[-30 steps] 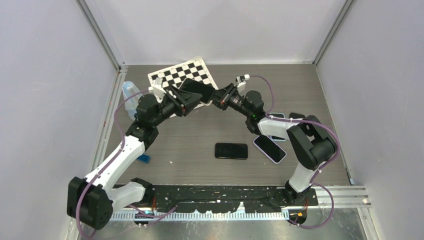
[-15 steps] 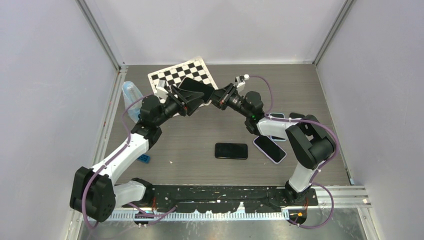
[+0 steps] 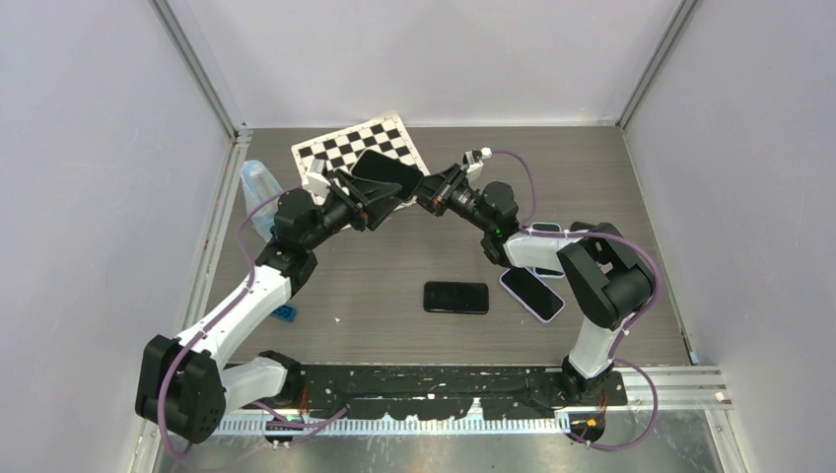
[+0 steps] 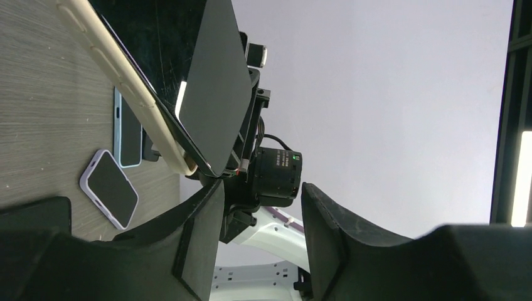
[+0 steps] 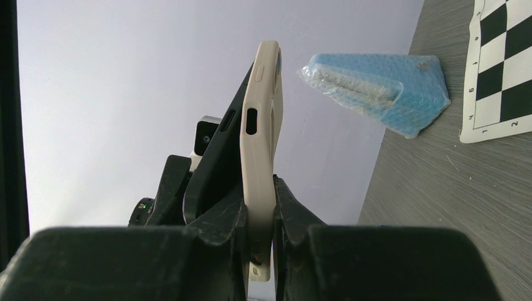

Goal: Take the phone out of the phone case
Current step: Remove the phone case from the phone.

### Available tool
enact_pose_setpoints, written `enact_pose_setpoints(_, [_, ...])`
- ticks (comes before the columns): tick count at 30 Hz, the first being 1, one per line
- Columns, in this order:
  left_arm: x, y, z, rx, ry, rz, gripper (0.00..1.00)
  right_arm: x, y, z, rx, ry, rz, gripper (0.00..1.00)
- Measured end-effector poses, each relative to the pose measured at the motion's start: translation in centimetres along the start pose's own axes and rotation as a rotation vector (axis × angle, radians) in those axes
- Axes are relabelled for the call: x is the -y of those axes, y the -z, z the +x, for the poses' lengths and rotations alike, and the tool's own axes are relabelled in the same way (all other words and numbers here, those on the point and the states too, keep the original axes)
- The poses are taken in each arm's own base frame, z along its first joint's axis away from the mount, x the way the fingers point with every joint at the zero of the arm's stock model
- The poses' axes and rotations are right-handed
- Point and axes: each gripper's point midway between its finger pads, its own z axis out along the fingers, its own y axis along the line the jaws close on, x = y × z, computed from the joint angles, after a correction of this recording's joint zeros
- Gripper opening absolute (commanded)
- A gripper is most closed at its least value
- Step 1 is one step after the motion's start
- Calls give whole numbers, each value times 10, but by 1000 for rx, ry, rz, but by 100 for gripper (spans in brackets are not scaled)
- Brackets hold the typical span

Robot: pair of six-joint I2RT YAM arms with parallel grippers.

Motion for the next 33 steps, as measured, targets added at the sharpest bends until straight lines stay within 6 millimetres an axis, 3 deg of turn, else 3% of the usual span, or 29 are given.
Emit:
enact_pose_setpoints(16, [-16,-3,-4,17,13,-57,49,-3,0,0,0,-7,-13,1])
enact_pose_setpoints(23, [-16,-3,-6,30,8,-58,33,-4,-1,5,-9,-9,-14,1])
enact_pose_setpoints(33, [-16,-4,-6,31,8,-56,39,-6,-1,6,-11,-10,-22,1])
